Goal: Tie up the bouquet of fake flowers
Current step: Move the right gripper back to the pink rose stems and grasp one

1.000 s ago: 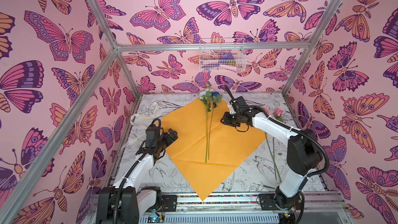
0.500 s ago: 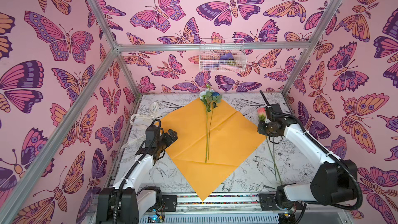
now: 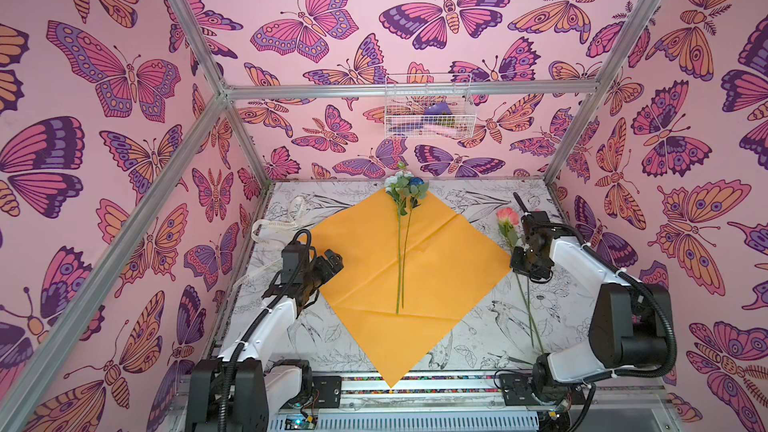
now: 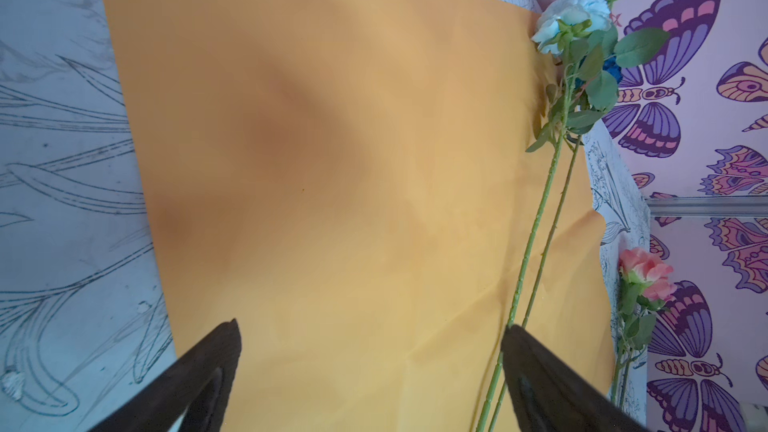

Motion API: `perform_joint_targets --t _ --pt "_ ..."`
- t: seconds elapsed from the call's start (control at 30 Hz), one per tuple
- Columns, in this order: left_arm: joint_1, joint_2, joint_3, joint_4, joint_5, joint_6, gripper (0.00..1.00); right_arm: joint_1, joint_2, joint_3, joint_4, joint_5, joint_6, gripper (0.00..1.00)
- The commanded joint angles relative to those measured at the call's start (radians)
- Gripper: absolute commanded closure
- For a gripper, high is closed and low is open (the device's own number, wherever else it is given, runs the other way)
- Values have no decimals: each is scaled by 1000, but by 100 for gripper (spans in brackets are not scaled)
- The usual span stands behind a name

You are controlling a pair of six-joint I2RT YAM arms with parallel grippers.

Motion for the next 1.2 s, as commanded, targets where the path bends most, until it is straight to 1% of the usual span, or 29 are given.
perform_joint_targets --t 0.0,0.1,0.23,0.33,0.57,0.77,0.97,1.17 --pt "6 12 12 -19 -8 14 0 -16 29 -22 -4 14 -10 67" --pt "6 14 12 -16 -5 15 0 -27 31 -52 12 -1 -5 66" --pt "7 15 11 -14 -4 15 0 -38 78 -94 39 -33 3 65" --pt "6 17 11 -15 -3 15 0 -42 96 -105 45 -61 12 66" --pt "6 9 5 -15 -2 13 0 -43 100 -113 50 -82 21 67" --pt "7 2 5 -14 0 14 0 -44 132 -94 56 -105 -5 75" --pt "7 0 5 -14 1 8 0 -45 216 -34 42 -128 -53 77" --pt "8 -7 1 -15 -3 6 0 -44 285 29 35 -152 -83 84"
